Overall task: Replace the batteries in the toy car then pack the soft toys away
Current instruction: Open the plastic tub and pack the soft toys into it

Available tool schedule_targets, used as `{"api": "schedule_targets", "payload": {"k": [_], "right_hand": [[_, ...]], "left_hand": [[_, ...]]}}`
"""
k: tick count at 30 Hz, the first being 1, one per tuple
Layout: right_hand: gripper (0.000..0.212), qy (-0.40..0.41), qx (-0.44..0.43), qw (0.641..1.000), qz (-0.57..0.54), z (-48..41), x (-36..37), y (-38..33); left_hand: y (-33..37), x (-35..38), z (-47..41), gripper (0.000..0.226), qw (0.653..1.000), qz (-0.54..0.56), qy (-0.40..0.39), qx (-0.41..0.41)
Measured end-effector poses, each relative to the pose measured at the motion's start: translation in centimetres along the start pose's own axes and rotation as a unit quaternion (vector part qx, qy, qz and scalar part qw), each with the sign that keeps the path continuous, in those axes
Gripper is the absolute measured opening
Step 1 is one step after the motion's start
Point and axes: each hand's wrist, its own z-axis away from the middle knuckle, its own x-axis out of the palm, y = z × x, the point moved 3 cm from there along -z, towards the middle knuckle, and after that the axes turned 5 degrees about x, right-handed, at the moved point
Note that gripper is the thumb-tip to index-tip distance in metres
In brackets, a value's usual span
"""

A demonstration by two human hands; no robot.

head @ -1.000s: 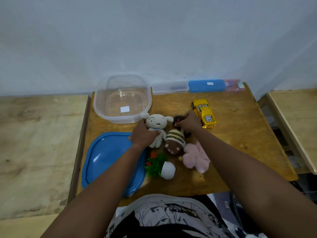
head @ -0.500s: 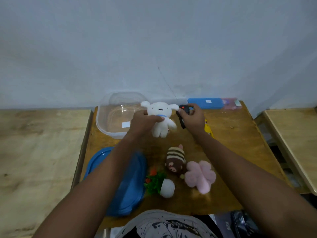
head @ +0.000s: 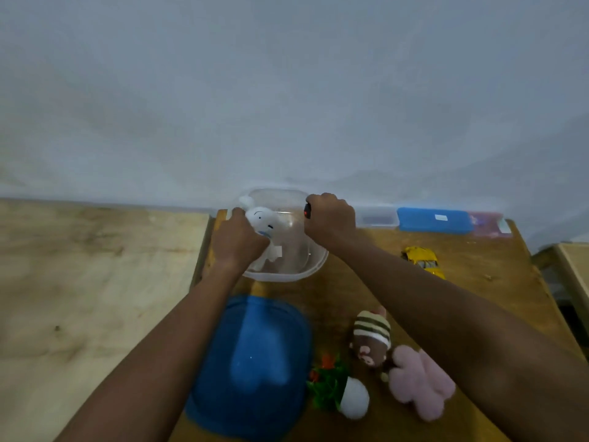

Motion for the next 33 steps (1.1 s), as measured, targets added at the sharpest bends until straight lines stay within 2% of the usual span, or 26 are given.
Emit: {"api": "schedule_targets", "payload": {"k": [6,9,12,17,20,25,30,33], "right_hand": [[0.007,-0.034,-0.001,0.999,0.003,-2.4,3.0,-1.4],[0.017,-0.011,-0.054,0.994,0.098,-3.3,4.3,-1.5],[0.015,-0.003,-0.079,0.984,0.158,-4.1,5.3,-1.5],[0.021,0.017,-0.068,0.985,0.156,-4.3,6.1,-0.6],[0.031,0.036,-0.053,0.992,0.111,-3.6,5.3,-0.2],[0.038,0.079,-0.013,0.997,0.016,0.1,3.3,2.0],[0.042,0.083,0.027,0.995,-0.044,4.1,2.4,4.9],[0.045,0.065,0.041,0.995,-0.065,6.5,1.9,6.7]], "left_hand": [[-1.0,2.0,-1.5,0.068,1.0,-0.007,-0.002,0.018],[-1.7,2.8,-2.2,0.069,1.0,-0.004,-0.001,0.029],[-2.0,3.4,-2.6,0.067,0.997,-0.062,-0.008,0.053],[-1.8,3.5,-2.6,0.074,0.989,-0.122,-0.002,0.085],[-1.6,3.5,-2.2,0.073,0.976,-0.196,-0.018,0.093],[0.0,2.7,-0.6,0.044,0.955,-0.273,0.019,0.112],[2.1,3.0,2.3,0.038,0.968,-0.175,0.081,0.163],[3.8,3.9,4.8,0.035,0.965,-0.131,0.093,0.206]]}}
